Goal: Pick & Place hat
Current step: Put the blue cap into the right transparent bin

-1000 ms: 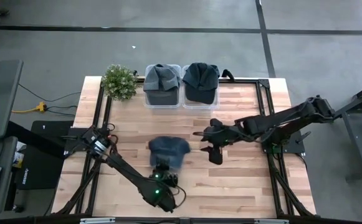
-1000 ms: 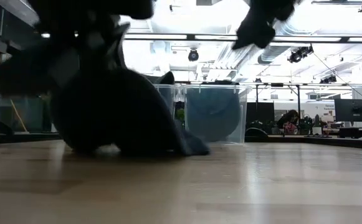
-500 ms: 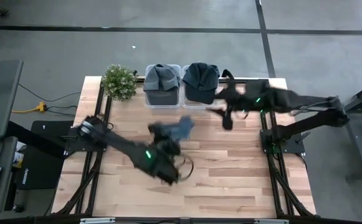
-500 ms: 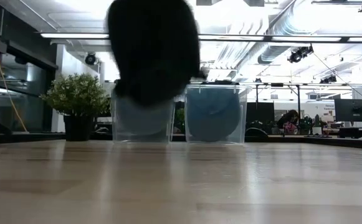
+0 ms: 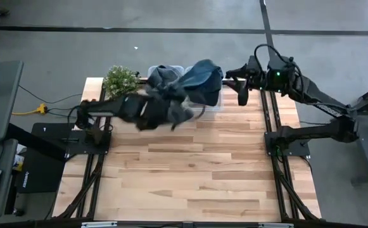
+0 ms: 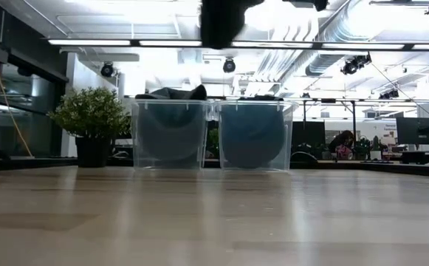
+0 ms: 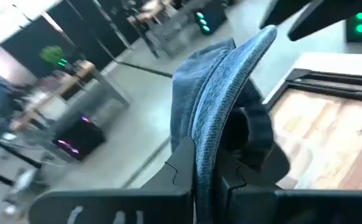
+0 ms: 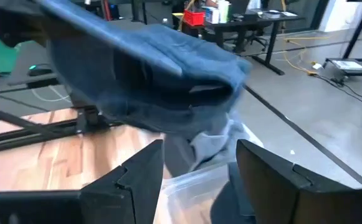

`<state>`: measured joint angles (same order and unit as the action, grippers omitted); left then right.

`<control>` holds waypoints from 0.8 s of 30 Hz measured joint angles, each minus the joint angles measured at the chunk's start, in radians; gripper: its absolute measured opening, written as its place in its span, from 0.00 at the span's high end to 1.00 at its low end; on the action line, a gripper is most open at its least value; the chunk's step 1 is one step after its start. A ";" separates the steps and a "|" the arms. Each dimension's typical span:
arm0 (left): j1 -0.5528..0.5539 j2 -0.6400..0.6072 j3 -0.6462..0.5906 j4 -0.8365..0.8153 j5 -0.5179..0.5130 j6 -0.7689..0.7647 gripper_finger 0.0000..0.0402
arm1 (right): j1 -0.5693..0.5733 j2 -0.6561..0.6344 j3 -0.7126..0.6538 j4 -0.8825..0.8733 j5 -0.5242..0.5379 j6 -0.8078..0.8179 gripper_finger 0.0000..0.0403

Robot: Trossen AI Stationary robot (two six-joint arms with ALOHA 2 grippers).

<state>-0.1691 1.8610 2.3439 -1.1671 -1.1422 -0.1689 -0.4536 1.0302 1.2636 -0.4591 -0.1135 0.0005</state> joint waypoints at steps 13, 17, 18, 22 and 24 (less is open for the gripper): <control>0.277 -0.036 -0.005 0.337 0.416 0.093 0.99 | -0.293 0.007 -0.001 0.027 -0.282 0.049 0.51; 0.353 -0.035 -0.005 0.378 0.548 0.125 0.99 | -0.378 0.026 -0.001 0.066 -0.411 0.092 0.51; 0.373 -0.035 -0.005 0.386 0.579 0.138 0.99 | -0.395 0.035 -0.001 0.078 -0.437 0.103 0.51; 0.458 -0.035 -0.005 0.432 0.702 0.175 0.99 | -0.454 0.084 -0.001 0.114 -0.510 0.149 0.47; 0.501 -0.035 -0.005 0.449 0.772 0.195 0.99 | -0.477 0.115 -0.001 0.128 -0.545 0.169 0.43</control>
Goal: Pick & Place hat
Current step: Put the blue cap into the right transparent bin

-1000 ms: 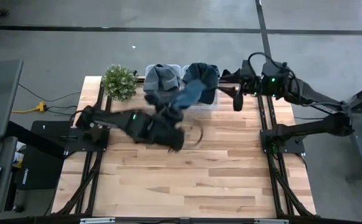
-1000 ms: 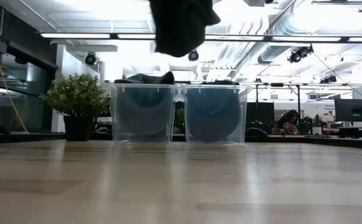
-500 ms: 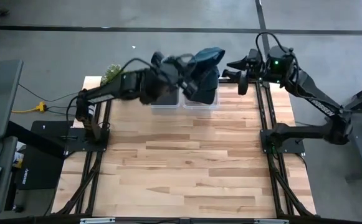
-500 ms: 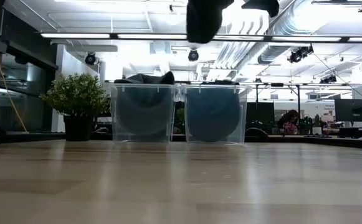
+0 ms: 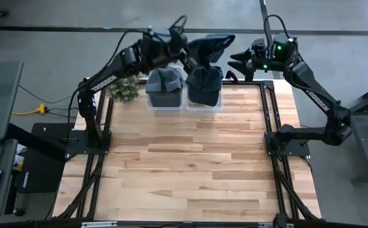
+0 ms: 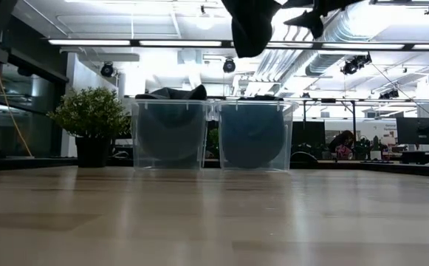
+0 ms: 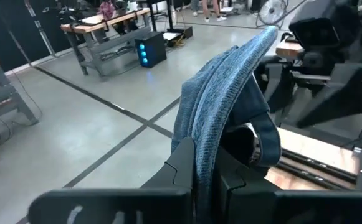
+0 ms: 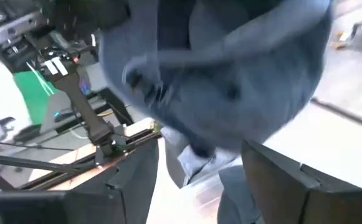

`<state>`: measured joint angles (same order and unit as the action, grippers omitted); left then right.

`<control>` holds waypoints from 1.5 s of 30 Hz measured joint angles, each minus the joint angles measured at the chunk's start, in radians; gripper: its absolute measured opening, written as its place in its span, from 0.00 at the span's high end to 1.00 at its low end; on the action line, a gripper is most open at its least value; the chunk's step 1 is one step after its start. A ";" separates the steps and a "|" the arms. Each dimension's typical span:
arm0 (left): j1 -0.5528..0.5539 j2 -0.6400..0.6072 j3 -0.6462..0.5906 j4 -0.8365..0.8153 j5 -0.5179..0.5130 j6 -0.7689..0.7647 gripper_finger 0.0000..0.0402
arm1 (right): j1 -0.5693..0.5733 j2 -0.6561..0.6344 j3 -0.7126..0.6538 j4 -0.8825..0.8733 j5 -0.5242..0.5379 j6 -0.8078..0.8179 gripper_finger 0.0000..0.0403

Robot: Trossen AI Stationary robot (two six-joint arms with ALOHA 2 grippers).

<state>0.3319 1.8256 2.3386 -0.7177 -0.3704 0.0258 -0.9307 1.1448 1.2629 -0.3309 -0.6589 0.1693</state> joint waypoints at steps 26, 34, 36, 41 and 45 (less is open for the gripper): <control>0.383 0.000 0.000 0.094 0.743 0.027 0.99 | -0.117 0.268 -0.001 0.489 -0.154 0.025 0.28; 0.382 0.004 0.000 0.090 0.757 0.028 0.99 | -0.112 0.317 -0.001 0.663 -0.194 0.127 0.28; 0.382 0.004 -0.001 0.092 0.757 0.030 0.99 | -0.108 0.317 -0.001 0.679 -0.218 0.140 0.28; 0.382 0.005 -0.010 0.094 0.759 0.024 0.99 | -0.085 0.316 0.000 0.705 -0.266 0.145 0.28; 0.381 0.005 -0.009 0.100 0.773 0.022 0.99 | -0.067 0.316 0.000 0.710 -0.273 0.145 0.28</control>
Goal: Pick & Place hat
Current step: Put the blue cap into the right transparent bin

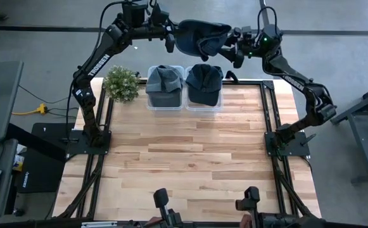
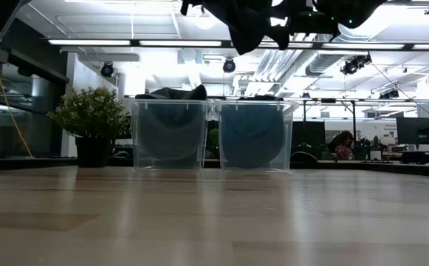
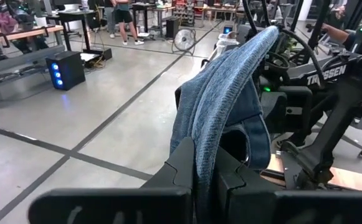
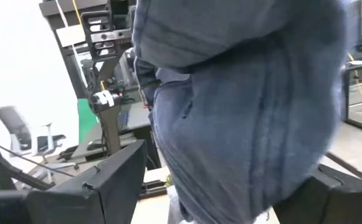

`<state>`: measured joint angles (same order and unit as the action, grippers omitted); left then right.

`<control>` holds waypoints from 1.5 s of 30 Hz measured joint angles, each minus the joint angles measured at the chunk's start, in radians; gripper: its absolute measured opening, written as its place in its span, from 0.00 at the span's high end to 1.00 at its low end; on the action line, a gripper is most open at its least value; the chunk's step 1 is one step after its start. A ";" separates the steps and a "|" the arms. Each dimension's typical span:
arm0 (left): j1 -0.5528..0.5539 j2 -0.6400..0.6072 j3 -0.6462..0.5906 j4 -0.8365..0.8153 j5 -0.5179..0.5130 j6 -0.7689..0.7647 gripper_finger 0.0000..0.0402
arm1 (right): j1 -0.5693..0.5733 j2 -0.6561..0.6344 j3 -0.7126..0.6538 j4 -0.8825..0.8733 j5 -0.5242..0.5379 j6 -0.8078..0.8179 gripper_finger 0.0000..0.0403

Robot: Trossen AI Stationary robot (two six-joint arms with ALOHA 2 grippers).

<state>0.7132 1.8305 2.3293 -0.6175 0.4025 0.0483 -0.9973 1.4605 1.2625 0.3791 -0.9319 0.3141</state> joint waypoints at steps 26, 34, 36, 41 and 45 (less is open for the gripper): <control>-0.061 0.048 -0.001 0.105 0.176 -0.083 0.99 | 0.010 0.000 0.000 0.004 0.229 0.000 0.46; -0.072 0.050 -0.001 0.103 0.165 -0.087 0.99 | -0.022 -0.001 0.000 -0.008 0.227 0.024 0.54; -0.071 0.050 -0.001 0.103 0.164 -0.087 0.99 | -0.024 -0.001 0.000 -0.018 0.228 0.019 0.57; -0.073 0.050 -0.001 0.108 0.133 -0.088 0.95 | -0.023 -0.001 0.000 -0.017 0.229 -0.030 0.65; -0.073 0.050 -0.001 0.107 0.133 -0.091 0.94 | -0.024 -0.001 0.000 -0.016 0.201 -0.032 0.76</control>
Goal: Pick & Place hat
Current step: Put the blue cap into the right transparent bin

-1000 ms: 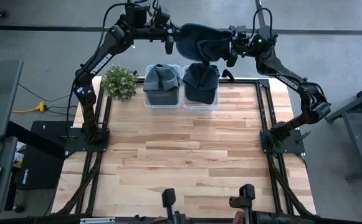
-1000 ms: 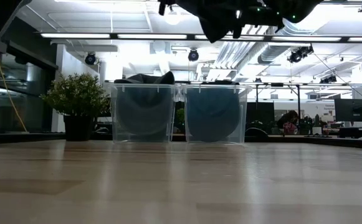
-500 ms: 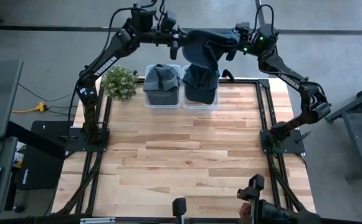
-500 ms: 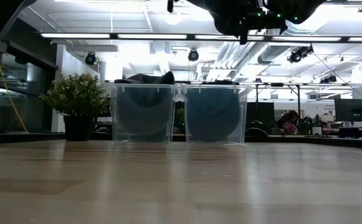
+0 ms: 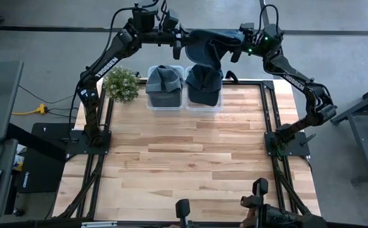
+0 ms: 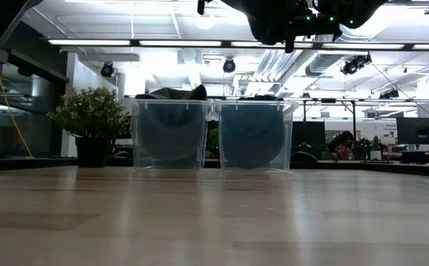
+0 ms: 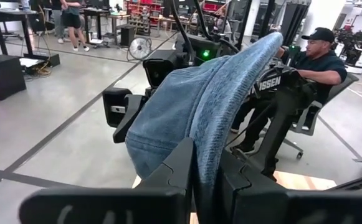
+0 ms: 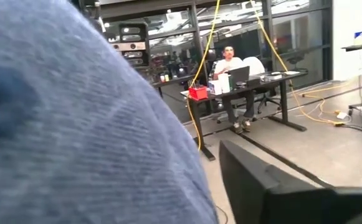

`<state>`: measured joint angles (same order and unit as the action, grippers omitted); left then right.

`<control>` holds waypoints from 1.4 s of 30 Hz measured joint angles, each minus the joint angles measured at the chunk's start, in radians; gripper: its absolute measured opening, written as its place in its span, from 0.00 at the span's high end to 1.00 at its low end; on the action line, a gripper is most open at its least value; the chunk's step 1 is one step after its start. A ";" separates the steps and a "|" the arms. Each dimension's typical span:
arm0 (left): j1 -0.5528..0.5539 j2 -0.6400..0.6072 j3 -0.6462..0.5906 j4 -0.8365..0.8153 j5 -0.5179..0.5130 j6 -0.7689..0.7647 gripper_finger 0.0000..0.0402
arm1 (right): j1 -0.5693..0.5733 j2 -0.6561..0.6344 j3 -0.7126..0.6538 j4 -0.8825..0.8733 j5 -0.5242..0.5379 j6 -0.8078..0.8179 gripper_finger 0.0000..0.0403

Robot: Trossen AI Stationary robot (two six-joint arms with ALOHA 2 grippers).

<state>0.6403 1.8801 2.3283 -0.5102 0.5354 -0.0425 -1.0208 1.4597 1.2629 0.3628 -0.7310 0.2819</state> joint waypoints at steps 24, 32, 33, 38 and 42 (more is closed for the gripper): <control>0.000 -0.001 0.000 -0.017 -0.035 0.014 0.85 | 0.000 0.000 0.000 0.036 -0.025 0.025 0.99; 0.001 -0.016 0.001 -0.131 -0.028 0.087 0.53 | 0.001 0.000 0.000 0.003 0.011 0.008 1.00; 0.001 -0.020 0.001 -0.156 -0.028 0.102 0.49 | 0.002 -0.001 0.000 -0.010 0.023 0.000 1.00; 0.011 -0.041 0.001 -0.264 -0.071 0.156 0.39 | 0.007 -0.011 0.000 -0.085 0.050 -0.029 1.00; 0.052 -0.091 0.002 -0.337 -0.128 0.199 0.40 | 0.012 -0.020 0.000 -0.159 0.082 -0.070 1.00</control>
<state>0.6922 1.7894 2.3304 -0.8475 0.4074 0.1561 -1.0090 1.4395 1.2629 0.2040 -0.6489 0.2121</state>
